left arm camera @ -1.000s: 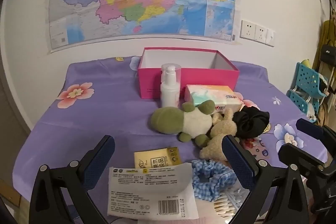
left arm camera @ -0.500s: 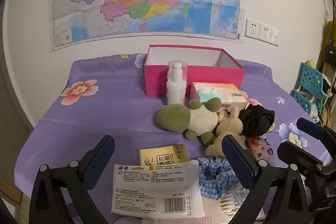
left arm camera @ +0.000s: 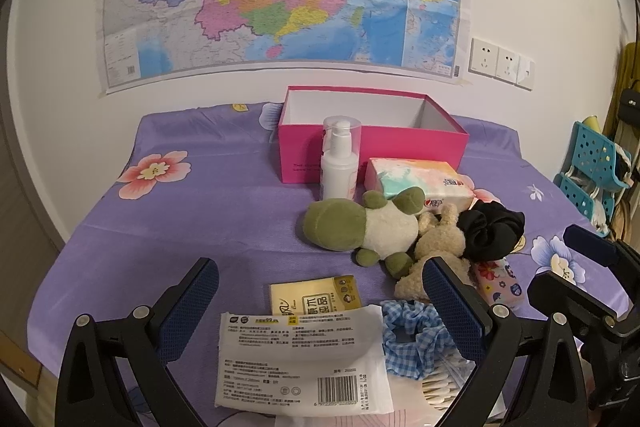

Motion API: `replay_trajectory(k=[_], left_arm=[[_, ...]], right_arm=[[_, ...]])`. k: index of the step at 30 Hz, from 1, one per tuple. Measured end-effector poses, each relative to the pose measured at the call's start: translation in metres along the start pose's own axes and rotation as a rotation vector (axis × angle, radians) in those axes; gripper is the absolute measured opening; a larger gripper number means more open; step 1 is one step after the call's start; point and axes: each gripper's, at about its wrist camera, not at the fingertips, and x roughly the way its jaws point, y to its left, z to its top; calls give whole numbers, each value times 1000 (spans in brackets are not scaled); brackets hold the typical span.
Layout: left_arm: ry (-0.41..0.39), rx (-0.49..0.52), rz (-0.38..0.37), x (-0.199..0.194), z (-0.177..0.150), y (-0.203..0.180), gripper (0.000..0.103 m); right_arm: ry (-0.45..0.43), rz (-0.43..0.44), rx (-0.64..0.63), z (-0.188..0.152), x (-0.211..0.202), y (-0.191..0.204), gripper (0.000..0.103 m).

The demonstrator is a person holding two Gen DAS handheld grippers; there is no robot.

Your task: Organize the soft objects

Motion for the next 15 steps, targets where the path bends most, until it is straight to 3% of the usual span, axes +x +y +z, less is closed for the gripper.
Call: replay_trajectory(k=[15], left_arm=[[2, -3, -1, 0, -1, 3, 103]], right_arm=[[11, 17, 5, -3, 6, 2, 103]])
